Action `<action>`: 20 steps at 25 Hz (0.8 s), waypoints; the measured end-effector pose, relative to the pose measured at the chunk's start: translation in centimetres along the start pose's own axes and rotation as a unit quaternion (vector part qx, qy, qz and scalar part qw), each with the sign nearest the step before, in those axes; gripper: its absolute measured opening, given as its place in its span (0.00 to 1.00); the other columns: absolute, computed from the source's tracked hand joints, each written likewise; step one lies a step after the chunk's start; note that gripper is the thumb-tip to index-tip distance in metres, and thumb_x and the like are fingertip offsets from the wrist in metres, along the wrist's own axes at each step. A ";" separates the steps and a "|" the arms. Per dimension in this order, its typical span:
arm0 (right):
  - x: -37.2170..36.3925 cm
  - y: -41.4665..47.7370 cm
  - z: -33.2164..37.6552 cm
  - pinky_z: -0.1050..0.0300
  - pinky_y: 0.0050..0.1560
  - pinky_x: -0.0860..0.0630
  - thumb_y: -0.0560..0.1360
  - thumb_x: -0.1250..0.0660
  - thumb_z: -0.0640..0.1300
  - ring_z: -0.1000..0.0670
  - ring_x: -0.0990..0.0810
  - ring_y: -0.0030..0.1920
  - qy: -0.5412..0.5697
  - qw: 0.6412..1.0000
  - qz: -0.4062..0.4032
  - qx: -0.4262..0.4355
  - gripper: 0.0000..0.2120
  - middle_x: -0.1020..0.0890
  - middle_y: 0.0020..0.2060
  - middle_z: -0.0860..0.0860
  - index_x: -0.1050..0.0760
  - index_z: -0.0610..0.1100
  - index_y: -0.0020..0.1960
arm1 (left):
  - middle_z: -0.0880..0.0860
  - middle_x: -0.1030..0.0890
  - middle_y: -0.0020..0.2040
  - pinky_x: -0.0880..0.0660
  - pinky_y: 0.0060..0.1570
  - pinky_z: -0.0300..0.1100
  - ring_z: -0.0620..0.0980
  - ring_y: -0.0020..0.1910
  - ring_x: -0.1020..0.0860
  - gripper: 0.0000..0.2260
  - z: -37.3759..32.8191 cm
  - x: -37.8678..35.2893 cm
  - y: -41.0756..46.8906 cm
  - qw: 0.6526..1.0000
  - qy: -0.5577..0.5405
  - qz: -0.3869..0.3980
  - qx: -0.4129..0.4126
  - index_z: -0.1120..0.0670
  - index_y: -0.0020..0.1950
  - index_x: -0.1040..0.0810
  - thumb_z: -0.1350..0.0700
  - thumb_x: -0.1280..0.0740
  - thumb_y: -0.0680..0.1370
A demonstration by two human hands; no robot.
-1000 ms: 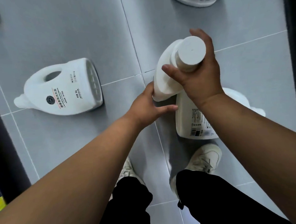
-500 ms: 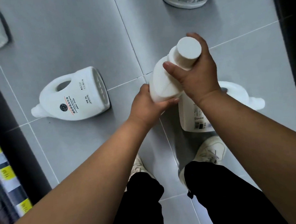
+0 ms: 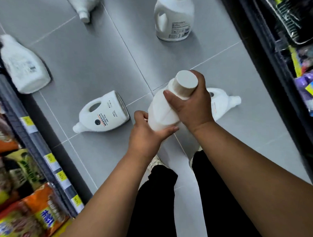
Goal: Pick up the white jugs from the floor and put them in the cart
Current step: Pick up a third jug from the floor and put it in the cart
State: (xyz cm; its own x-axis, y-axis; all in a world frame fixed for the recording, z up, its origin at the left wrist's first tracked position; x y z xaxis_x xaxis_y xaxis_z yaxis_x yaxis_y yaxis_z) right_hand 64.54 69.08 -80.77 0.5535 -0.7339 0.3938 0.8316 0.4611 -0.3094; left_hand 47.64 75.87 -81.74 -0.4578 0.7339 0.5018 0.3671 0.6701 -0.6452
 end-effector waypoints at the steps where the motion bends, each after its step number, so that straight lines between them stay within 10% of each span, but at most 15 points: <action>1: 1.4 -1.2 2.5 0.67 0.51 0.29 0.64 0.20 0.50 0.58 0.24 0.49 0.007 1.000 -0.012 -0.001 0.33 0.23 0.50 0.58 0.31 0.46 0.64 | 0.44 0.25 0.44 0.25 0.46 0.48 0.52 0.48 0.23 0.33 -1.8 1.5 -2.1 1.000 0.000 0.004 -0.011 0.53 0.55 0.36 0.44 0.19 0.63; 14: 24.2 -20.1 26.7 0.60 0.55 0.28 0.64 0.22 0.53 0.52 0.23 0.53 0.130 0.965 -0.226 0.012 0.40 0.22 0.50 0.60 0.37 0.54 0.70 | 0.46 0.19 0.49 0.22 0.52 0.52 0.51 0.51 0.20 0.34 -23.8 13.5 -28.1 0.962 0.033 0.089 -0.255 0.34 0.59 0.37 0.43 0.19 0.62; 20: 38.2 -31.3 28.3 0.58 0.51 0.27 0.65 0.23 0.50 0.53 0.23 0.49 0.119 0.926 -0.356 0.040 0.29 0.25 0.42 0.64 0.32 0.52 0.62 | 0.39 0.22 0.50 0.25 0.46 0.36 0.46 0.51 0.22 0.34 -30.1 8.6 -41.6 0.902 0.052 0.139 -0.406 0.37 0.58 0.34 0.46 0.17 0.61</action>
State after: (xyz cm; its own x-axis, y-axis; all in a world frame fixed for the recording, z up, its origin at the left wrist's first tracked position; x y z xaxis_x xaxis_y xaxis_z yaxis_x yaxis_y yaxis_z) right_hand 60.92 40.75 -31.56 -0.1550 -0.9507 0.2684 0.9877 -0.1543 0.0237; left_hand 52.80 57.67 -33.29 -0.1933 0.8648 0.4635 0.9474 0.2873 -0.1409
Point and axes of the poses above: each hand's wrist, its own y-axis towards the middle knuckle, its own x-axis out of the back of the hand, z = x × y, the point moved 8 cm from there along y, towards the middle knuckle
